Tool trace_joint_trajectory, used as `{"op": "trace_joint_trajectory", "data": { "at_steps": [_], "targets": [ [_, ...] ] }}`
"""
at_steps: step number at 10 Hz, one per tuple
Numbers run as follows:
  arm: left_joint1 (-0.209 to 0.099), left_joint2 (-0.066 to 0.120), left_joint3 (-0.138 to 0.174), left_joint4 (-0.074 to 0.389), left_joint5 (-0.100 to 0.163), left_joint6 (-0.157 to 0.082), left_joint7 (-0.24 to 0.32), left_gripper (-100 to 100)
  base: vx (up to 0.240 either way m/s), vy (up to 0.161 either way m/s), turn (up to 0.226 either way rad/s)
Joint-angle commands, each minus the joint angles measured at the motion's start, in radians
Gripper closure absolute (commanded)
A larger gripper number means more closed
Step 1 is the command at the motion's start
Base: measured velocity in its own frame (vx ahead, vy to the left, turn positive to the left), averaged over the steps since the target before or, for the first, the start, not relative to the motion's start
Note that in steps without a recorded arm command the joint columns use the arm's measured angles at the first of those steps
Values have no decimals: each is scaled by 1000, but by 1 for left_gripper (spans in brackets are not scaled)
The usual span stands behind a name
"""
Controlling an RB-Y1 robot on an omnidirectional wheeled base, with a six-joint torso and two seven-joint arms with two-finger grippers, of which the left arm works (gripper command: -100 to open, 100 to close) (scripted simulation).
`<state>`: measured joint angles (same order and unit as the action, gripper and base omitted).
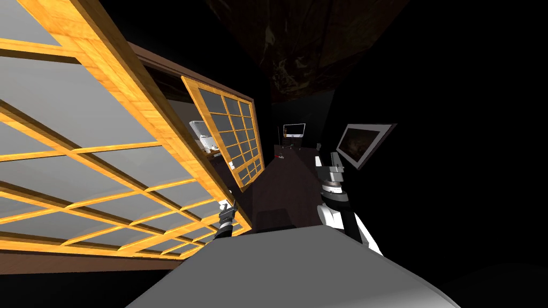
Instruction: Pull the door open
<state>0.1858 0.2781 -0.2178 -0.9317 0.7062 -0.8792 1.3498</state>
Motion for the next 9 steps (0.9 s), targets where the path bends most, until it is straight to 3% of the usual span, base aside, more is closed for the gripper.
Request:
{"op": "trace_joint_trajectory", "data": {
  "at_steps": [1,2,3,4,5,9],
  "targets": [
    [0,0,0,0,0,0,0,-100,-79,-35,-31],
    [11,22,-2,19,2,-25,34,-100,-12,59,-196],
    [14,28,-1,23,3,-31,41,-100,10,107,-154],
    [18,9,-17,11,-3,-16,33,-100,7,29,-56],
    [18,9,-17,11,-3,-16,33,100,-1,-19,25],
    [18,9,-17,11,-3,-16,33,100,0,-2,10]
  ]
}}
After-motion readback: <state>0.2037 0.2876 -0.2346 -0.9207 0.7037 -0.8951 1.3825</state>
